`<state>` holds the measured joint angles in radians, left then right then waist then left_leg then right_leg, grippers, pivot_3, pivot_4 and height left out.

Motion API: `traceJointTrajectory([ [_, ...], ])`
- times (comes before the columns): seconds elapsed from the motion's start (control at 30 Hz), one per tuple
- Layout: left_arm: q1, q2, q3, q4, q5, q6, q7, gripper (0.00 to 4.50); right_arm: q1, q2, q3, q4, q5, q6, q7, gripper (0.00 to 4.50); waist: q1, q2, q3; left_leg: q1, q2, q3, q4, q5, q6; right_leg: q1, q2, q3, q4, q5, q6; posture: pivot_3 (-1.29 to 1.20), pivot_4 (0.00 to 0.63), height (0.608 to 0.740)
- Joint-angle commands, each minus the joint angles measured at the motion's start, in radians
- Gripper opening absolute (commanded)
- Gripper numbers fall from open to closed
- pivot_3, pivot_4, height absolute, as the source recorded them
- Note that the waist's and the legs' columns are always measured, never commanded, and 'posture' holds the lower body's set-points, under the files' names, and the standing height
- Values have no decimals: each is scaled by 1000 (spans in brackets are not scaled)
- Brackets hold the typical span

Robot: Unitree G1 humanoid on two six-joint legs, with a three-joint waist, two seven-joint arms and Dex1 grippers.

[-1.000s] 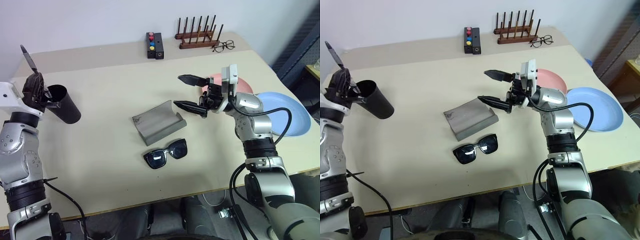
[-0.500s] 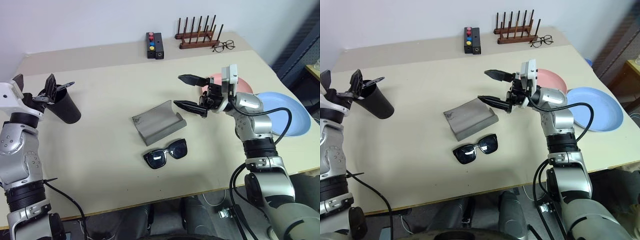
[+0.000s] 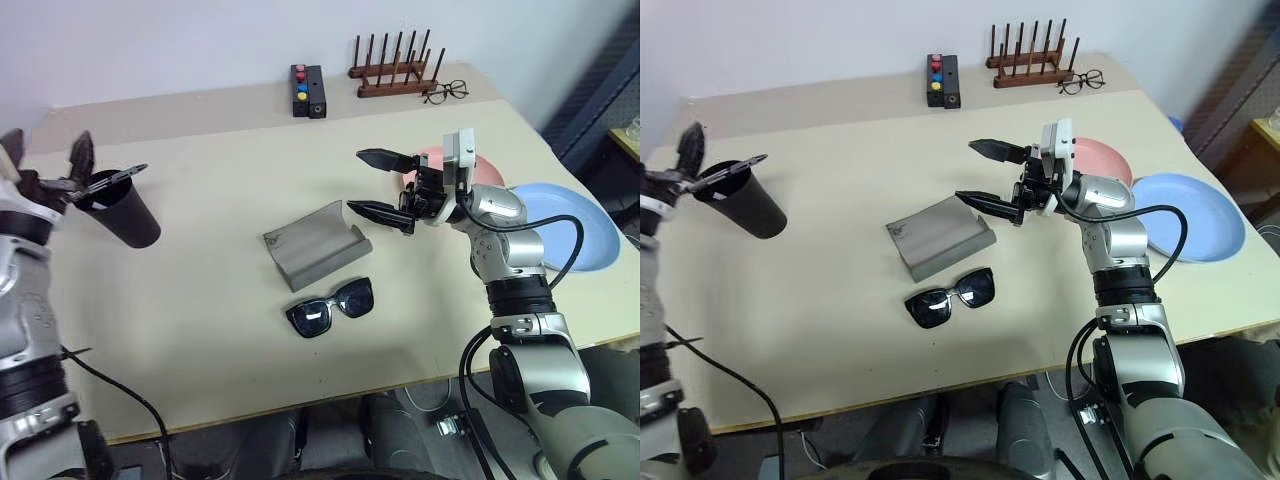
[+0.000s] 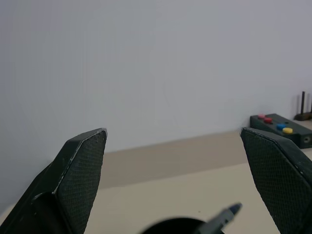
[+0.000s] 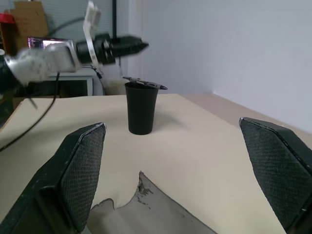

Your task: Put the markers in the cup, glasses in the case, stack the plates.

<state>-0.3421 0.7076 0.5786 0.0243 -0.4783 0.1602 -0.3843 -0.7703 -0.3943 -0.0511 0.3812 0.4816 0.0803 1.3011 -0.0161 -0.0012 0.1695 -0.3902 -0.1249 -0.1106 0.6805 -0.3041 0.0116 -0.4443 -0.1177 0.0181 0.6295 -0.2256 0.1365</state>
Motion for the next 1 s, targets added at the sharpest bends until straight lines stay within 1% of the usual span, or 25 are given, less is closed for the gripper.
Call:
traceJointTrajectory([
  [0.03, -23, 103, 48, -2, -33, 52, -64, 4466, -4, -10, -19, -29, 12, -8, 1, 4500, 0, 0, 0, 0, 0, 0, 0, 0, 0, 0, 0, 0, 0, 0, 0, 0, 150, 740],
  [0.2, -64, 297, -4, 28, 34, 179, -104, 4466, -12, -9, -21, -14, 10, -10, -3, 4500, 1, 0, 1, 0, 0, 0, 0, 0, 0, 0, 0, 0, 0, 0, 0, 0, 150, 740],
  [0.23, -71, 335, -23, 31, 37, 211, -129, 4466, -15, -7, -20, -7, 8, -13, -4, 4500, 1, 0, 1, 0, 0, 0, 0, 0, 0, 0, 1, 0, 0, 0, 0, 0, 150, 740],
  [0.27, -72, 395, -64, 38, 73, 241, -152, 4466, -18, -4, -18, 2, 5, -18, -5, 4500, 2, 0, 1, 0, 0, 0, 0, 0, 0, 0, 0, 0, 0, 0, 0, 0, 150, 740],
  [0.33, -81, 498, -139, 61, 120, 279, -225, 4466, -24, 4, -15, 18, 0, -27, -3, 4500, 0, 0, 1, 0, 0, 0, -1, 0, 0, 0, 1, 0, 0, 0, 0, 0, 150, 740],
  [0.37, -94, 530, -164, 74, 116, 294, -270, 4466, -26, 6, -14, 24, -1, -29, -1, 4500, -1, 1, 1, 0, 0, 0, -1, 0, 0, 0, 1, 0, 0, 0, 0, 0, 150, 740],
  [0.47, -172, 623, -287, 133, 131, 258, -455, 4466, -40, 15, -10, 44, -4, -35, 6, 4500, -2, 2, 2, 0, 0, 0, -2, 0, 0, 0, 1, 0, 0, 0, 0, 0, 150, 740],
  [0.67, -362, 704, -496, 280, 251, 158, -720, 4466, -76, 30, 0, 88, -11, -45, 18, 4500, -7, 3, 2, 0, 0, 0, -3, 0, 0, -1, 1, 0, 0, 0, 0, 0, 150, 740],
  [0.9, -661, 657, -697, 485, 484, 39, -865, 4466, -84, 21, -1, 96, -15, -34, 33, 4500, -5, 2, 3, -1, 0, 0, -3, 0, 0, -1, 2, 0, 1, 0, 0, 0, 150, 740],
  [0.97, -727, 637, -737, 541, 541, 2, -896, 4466, -85, 16, -3, 102, -19, -32, 36, 4500, -3, 2, 3, -1, 0, 0, -2, 0, 0, -1, 2, 0, 1, 0, 0, 0, 150, 740],
  [1.0, -741, 635, -757, 568, 578, -56, -898, 4466, -86, 13, -4, 105, -20, -30, 38, 4500, -3, 2, 3, -1, 0, 0, -2, 0, 0, -1, 2, 0, 1, 0, 0, 0, 150, 740],
])
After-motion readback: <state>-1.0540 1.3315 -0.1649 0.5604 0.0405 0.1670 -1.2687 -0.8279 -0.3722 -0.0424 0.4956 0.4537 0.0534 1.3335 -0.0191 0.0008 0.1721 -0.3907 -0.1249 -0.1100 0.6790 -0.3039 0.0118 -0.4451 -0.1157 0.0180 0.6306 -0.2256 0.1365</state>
